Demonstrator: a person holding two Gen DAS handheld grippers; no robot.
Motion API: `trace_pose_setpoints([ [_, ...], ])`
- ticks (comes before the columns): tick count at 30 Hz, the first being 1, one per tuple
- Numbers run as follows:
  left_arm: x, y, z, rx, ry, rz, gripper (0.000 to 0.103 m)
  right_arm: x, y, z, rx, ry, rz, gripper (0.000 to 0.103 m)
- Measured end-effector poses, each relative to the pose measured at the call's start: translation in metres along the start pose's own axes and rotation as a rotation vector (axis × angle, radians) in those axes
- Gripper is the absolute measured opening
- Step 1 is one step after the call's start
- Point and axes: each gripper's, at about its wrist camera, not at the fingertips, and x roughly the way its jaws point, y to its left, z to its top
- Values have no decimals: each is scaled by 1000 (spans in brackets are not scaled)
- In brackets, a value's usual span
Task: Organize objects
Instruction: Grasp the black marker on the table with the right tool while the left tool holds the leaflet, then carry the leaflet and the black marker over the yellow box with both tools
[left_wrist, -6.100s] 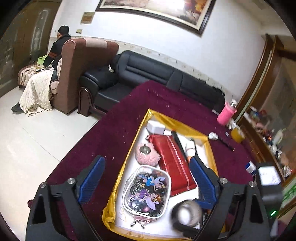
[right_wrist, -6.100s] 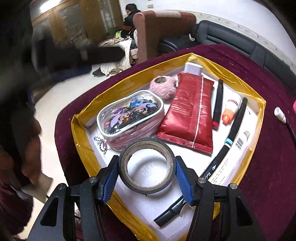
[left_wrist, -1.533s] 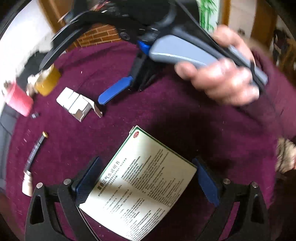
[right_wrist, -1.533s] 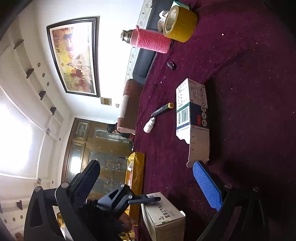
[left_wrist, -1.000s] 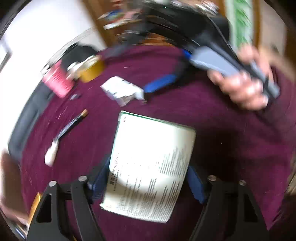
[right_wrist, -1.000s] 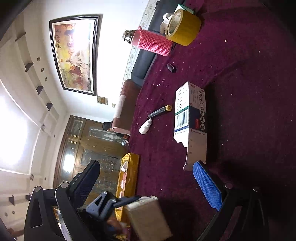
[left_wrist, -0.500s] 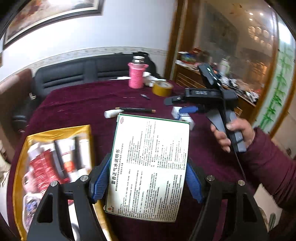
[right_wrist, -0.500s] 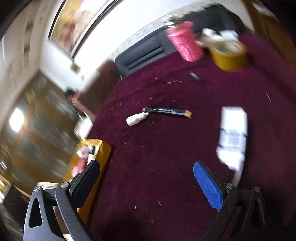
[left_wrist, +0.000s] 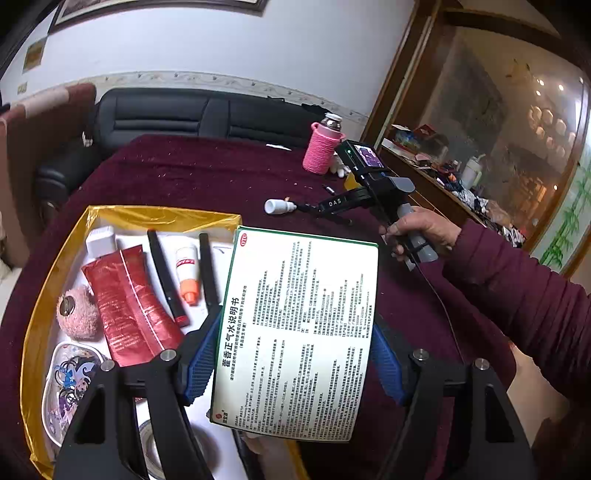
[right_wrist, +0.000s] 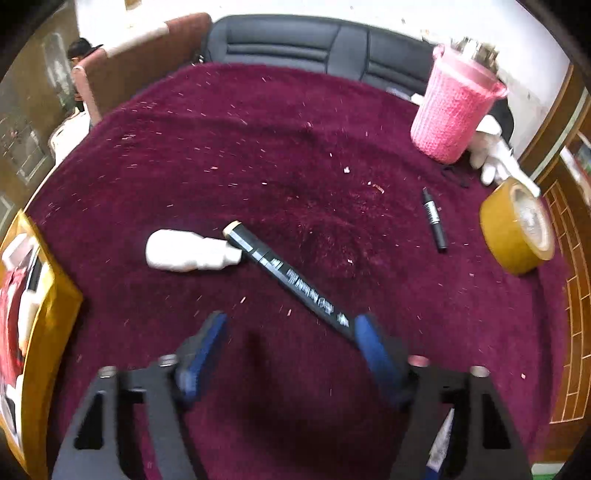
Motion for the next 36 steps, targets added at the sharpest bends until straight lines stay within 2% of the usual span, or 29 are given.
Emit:
trace_pose_setpoints([
  [2, 3, 6, -1, -14, 6, -6, 73, 6, -5, 7, 23, 10, 34, 59],
  [4, 7, 10, -1, -20, 8, -6, 73, 11, -9, 9, 50, 30, 69, 44],
  [8, 15, 9, -2, -31, 17, -14, 73, 10, -3, 4, 49, 28, 47, 41],
  [9, 16, 8, -2, -29, 19, -10, 73, 7, -5, 2, 76, 29, 42, 36],
  [10, 17, 6, -2, -25, 21, -4, 73, 5, -6, -1, 94, 33, 36, 24],
  [12, 17, 4, -2, -16, 20, 4, 73, -1, -6, -11, 117, 41, 52, 16],
  [18, 7, 1, -4, -4, 2, -1, 73, -28, 12, -70, 104, 76, 107, 16],
  [20, 4, -1, -6, -3, -2, -6, 73, -36, 23, -90, 88, 72, 93, 16],
  [21, 4, -2, -5, -3, 0, -6, 73, -39, 29, -96, 70, 62, 57, 16],
  [23, 4, -6, -7, -4, 11, 2, 73, -40, 36, -99, 60, 30, 5, 16],
  [28, -15, -19, -12, 20, -25, 25, 73, -39, 42, -94, 99, -17, -29, 16],
  [36, -35, -18, -20, 4, -54, 56, 73, -82, 77, -131, 25, -147, -91, 16],
])
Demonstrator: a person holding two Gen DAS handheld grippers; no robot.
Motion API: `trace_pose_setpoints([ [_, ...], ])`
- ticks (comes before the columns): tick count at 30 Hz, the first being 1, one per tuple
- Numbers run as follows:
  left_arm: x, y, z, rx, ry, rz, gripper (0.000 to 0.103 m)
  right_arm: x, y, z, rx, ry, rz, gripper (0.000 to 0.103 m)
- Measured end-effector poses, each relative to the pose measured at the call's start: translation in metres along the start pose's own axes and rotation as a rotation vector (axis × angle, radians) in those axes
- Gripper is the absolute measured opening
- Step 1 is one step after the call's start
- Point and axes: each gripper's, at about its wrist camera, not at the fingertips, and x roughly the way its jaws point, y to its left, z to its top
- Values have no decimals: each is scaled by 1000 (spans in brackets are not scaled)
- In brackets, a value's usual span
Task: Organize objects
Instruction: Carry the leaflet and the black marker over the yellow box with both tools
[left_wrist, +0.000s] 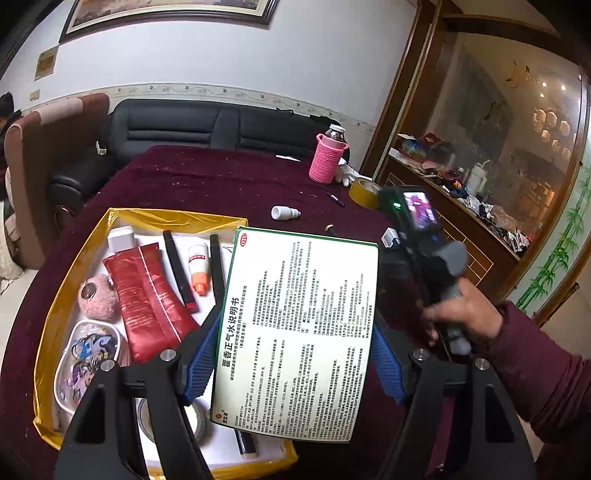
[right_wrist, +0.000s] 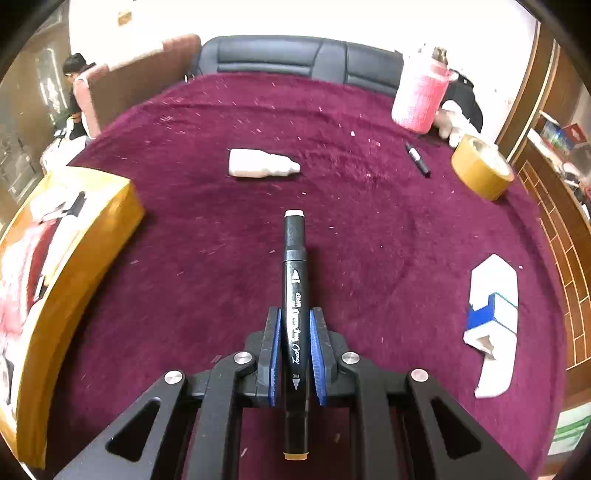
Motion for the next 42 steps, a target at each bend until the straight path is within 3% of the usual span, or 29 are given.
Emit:
trace_pose_setpoints([
  [12, -28, -5, -14, 1, -33, 18, 73, -95, 44, -26, -111, -188, -71, 16],
  [19, -46, -1, -19, -8, -64, 41, 73, -126, 65, -31, -154, -251, -91, 16],
  [42, -70, 62, -4, -70, -127, 182, 73, -125, 116, -13, -227, -261, -54, 17],
])
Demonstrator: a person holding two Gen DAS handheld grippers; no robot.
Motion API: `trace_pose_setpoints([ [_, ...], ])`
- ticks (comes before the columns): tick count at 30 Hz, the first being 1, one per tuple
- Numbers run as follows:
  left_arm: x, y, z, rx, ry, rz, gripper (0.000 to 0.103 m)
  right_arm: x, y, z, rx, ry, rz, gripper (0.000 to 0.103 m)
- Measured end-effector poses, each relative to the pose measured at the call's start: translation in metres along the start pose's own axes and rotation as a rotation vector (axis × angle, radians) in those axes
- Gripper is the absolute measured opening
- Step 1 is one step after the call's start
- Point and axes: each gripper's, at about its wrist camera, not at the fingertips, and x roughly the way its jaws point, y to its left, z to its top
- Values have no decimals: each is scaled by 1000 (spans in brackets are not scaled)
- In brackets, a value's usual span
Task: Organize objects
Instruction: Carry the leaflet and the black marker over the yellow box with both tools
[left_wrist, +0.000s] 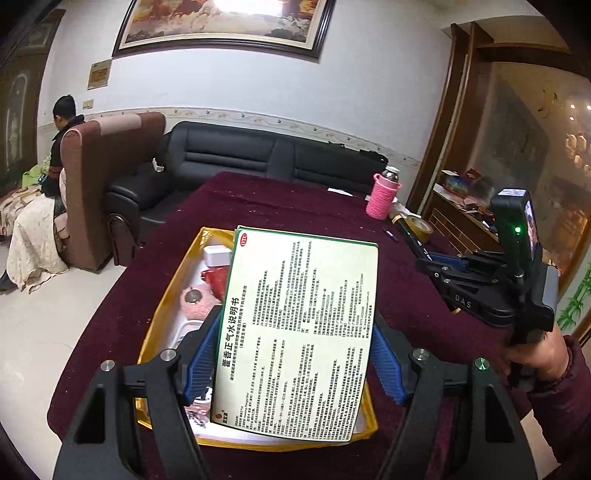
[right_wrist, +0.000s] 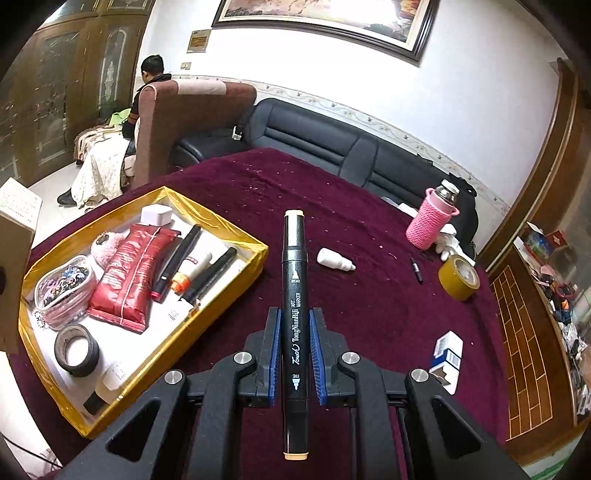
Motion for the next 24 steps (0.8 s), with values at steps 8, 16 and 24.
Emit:
trace_pose_setpoints([
  [8, 7, 18, 2, -25, 13, 15, 73, 5, 16, 14, -15, -5, 28, 17],
  [16, 22, 31, -1, -43, 50, 24, 73, 15, 33, 22, 1, 16, 94, 17],
  [24, 40, 44, 1, -40, 73, 45, 73, 25, 56, 28, -30, 36, 107, 17],
])
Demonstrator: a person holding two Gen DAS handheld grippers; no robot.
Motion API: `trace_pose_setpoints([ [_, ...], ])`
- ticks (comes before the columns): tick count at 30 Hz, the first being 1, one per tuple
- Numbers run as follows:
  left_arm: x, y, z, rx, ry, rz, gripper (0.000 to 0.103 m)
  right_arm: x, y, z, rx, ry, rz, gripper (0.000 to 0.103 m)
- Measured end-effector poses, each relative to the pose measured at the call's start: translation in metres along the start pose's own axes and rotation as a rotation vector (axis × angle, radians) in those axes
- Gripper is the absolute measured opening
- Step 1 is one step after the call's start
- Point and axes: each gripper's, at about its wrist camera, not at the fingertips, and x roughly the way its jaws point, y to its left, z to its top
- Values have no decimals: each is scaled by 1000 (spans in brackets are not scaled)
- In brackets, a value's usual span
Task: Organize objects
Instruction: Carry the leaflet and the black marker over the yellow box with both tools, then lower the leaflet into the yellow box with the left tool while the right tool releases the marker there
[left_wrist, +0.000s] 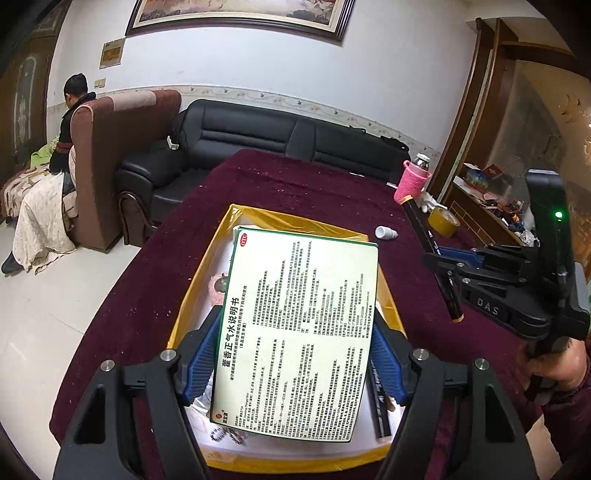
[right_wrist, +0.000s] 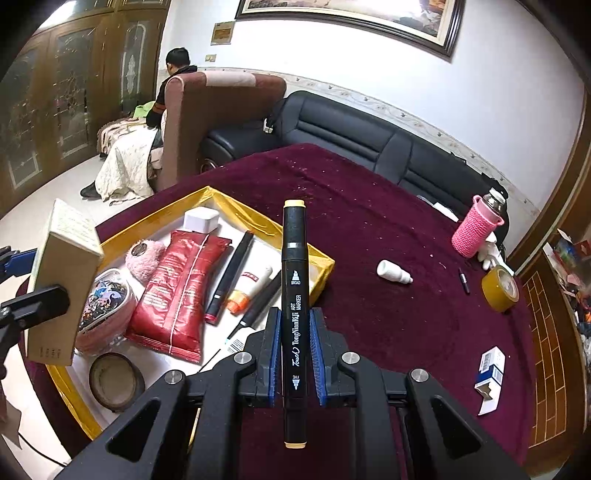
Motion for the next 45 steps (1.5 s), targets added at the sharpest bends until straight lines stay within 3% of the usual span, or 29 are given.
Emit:
trace_pose_setpoints([
  [13, 41, 17, 21, 17, 42, 54, 73, 21, 26, 13, -35, 37, 17, 17],
  [23, 39, 13, 11, 26, 65, 0, 73, 41, 30, 27, -39, 64, 18, 17],
  [33, 28, 2, -7, 48, 96, -82, 73, 82, 22, 41, 58, 145, 112, 17],
  [38, 46, -8, -5, 14, 143, -137, 72, 109, 17, 46, 134, 206, 187, 17],
  [45, 70, -29, -11, 15, 196, -152, 71, 139, 7, 50, 226, 278, 277, 17],
])
